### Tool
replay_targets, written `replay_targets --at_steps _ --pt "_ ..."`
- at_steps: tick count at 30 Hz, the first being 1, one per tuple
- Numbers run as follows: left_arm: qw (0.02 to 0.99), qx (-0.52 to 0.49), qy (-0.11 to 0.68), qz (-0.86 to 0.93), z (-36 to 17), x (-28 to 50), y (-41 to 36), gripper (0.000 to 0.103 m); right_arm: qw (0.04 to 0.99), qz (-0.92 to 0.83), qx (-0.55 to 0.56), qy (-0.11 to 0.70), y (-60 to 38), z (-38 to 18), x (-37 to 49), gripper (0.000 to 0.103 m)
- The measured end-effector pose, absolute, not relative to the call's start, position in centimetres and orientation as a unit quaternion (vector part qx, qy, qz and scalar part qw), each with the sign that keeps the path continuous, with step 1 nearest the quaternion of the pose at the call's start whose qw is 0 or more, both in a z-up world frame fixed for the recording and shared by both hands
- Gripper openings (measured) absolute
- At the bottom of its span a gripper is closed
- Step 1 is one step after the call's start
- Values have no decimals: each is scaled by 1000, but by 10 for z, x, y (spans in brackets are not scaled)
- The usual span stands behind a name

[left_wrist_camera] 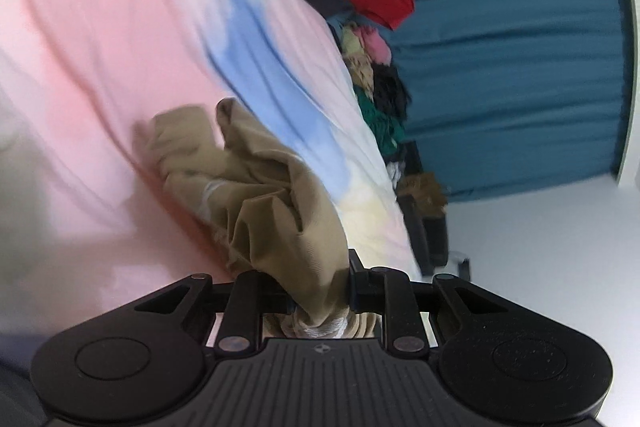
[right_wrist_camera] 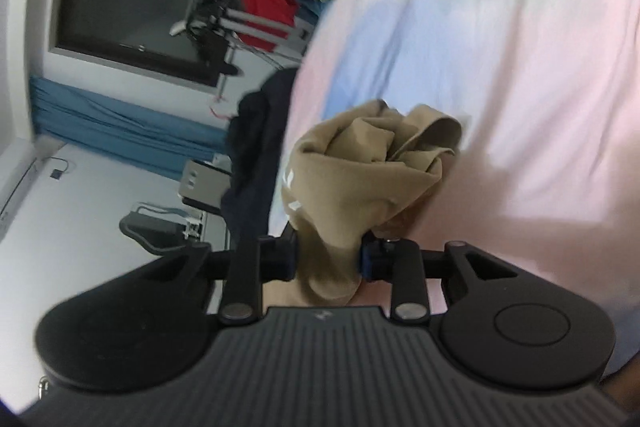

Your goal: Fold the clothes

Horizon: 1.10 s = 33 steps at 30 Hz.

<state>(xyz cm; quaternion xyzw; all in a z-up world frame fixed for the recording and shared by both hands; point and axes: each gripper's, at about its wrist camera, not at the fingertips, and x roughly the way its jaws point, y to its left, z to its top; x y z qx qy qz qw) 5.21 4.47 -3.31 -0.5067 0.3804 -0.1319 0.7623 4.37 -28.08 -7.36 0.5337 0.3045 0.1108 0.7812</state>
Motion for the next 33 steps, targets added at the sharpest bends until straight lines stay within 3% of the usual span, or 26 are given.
replay_targets --at_steps 9,18,22,28,33 --pt "755 -468 422 -181 20 168 -79 24 790 57 539 287 -386 -17 113 32" --pt "776 -395 376 -316 58 307 -276 24 876 -44 454 157 -521 65 198 32" --pt "788 -348 381 -336 11 326 -324 24 883 -76 433 163 -550 26 214 32" --pt "797 -233 463 -308 -102 305 -355 24 829 -97 492 248 -564 -103 200 32" --pt "815 -174 455 -314 -135 266 -352 32 807 -97 527 248 -551 -169 147 33"
